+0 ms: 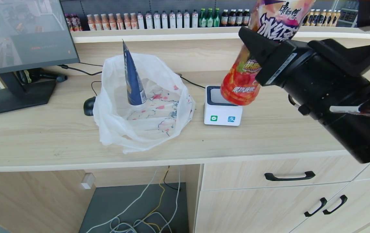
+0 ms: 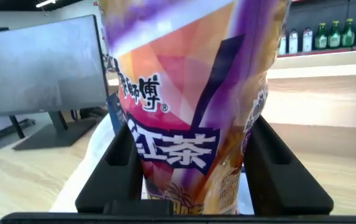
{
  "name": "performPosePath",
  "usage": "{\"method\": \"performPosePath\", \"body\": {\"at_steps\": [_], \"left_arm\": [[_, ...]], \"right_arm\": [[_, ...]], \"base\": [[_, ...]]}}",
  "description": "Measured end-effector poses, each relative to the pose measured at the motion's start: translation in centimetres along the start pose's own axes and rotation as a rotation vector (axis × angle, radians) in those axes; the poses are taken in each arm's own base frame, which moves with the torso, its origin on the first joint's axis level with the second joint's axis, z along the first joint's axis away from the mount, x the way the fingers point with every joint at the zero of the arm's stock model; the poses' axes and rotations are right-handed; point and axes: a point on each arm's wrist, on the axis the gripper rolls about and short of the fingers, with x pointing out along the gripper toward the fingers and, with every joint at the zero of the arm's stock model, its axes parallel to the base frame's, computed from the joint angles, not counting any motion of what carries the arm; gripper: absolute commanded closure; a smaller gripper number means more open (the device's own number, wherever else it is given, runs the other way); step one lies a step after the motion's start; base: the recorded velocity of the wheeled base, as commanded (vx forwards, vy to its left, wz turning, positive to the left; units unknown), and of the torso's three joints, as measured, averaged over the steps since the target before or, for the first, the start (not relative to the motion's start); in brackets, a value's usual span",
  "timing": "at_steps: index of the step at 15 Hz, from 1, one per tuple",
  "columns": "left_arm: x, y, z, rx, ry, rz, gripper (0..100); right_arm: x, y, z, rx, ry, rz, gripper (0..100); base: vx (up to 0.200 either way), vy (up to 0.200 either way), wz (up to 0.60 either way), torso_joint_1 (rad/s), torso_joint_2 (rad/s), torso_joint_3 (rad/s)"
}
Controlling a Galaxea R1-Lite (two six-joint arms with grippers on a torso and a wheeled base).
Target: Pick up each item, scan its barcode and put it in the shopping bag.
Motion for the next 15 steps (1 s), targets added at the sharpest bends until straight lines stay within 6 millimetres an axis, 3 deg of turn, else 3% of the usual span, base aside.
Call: {"method": "performPosePath", "body": {"at_steps": [4, 7, 11, 15], "left_arm": [[0.0, 0.0, 0.0, 0.0, 0.0, 0.0, 0], [0.0, 0.0, 0.0, 0.0, 0.0, 0.001, 0], [0.0, 0.0, 0.0, -0.001, 0.0, 0.0, 0], [0.0, 0.0, 0.0, -0.001, 0.0, 0.0, 0]], "right_arm": [[-2.1, 0.1, -3.6, -0.148, 0.085, 0.127, 100], [-1.9, -0.2, -4.4, -0.166, 0.078, 0.174, 100], [-1.4, -2.2, -4.6, -0.207, 0.057, 0.107, 100], [-1.1, -2.9, -4.6, -0.214, 0.043, 0.082, 100]], "base": [[0.0, 0.0, 0.0, 0.0, 0.0, 0.0], [0.0, 0.0, 0.0, 0.0, 0.0, 0.0], [0.0, 0.0, 0.0, 0.0, 0.0, 0.0], [0.0, 0.05, 0.0, 0.002, 0.0, -0.001]]}}
